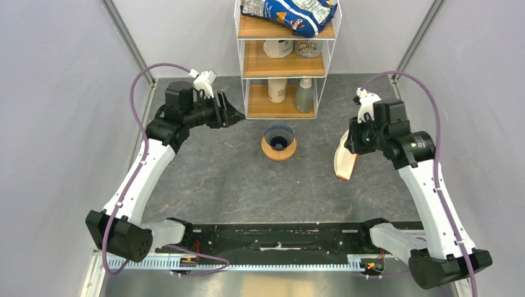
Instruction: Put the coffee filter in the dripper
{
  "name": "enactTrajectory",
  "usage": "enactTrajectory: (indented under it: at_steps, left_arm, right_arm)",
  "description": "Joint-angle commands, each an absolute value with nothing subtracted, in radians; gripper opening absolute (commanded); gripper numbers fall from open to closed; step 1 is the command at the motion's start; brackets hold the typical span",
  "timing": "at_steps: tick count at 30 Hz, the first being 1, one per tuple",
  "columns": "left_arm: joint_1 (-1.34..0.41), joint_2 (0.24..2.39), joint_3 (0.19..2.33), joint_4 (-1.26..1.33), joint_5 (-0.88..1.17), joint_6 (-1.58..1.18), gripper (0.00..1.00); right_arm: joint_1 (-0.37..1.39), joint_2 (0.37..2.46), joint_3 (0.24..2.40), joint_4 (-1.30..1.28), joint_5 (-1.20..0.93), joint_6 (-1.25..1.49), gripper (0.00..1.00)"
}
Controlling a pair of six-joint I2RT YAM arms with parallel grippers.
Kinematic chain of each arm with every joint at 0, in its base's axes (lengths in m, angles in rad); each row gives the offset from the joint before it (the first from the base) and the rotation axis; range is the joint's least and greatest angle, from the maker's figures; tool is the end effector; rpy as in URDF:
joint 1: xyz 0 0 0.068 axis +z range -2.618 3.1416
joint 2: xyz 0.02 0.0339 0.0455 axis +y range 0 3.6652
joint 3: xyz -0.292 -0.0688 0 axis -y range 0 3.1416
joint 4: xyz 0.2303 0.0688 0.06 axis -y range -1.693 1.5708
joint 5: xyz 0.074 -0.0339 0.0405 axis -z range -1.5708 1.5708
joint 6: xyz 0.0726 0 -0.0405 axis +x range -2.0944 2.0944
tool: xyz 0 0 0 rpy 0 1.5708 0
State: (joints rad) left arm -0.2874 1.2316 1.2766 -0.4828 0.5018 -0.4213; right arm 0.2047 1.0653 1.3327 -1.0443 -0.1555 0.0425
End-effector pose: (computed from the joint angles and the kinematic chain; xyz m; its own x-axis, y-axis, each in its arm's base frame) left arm 0.2537 -0.1114 0.4008 -0.6435 -0.1837 -0.7431 0.4418 0.7037 -0.5565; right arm 0.1826 0.0494 0.3855 -0.6989 -0.1022 -0.7078 -0.2795 0.9501 0.1388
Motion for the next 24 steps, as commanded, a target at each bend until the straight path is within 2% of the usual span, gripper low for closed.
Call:
enactTrajectory:
  at_steps: [1,7,10,18,24]
  left_arm:
    - [-0.290,1.215,1.260,-0.465,0.466,-0.402,0.59]
    - [-0.290,1.189,1.254,-0.478,0.448,-0.407,0.60]
    - [-0.289,1.166,1.235,-0.479,0.431,-0.408,0.60]
    - [-0.290,1.153,1.227,-0.479,0.433,-0.404,0.60]
    - [-0.290,1.154,1.227,-0.460,0.441,-0.404,0.60]
  right_arm:
    - [0.281,1.106,1.268,-1.031,0.098,0.123,0.28]
    - [0.395,1.224,1.285,-1.009,0.303,0.261,0.29]
    - [0.423,1.261,1.290,-1.006,0.364,0.301,0.26]
    - [0.434,1.338,1.267,-1.020,0.447,0.384,0.26]
    - [0.434,1.372,1.198,-0.914,0.472,0.395,0.26]
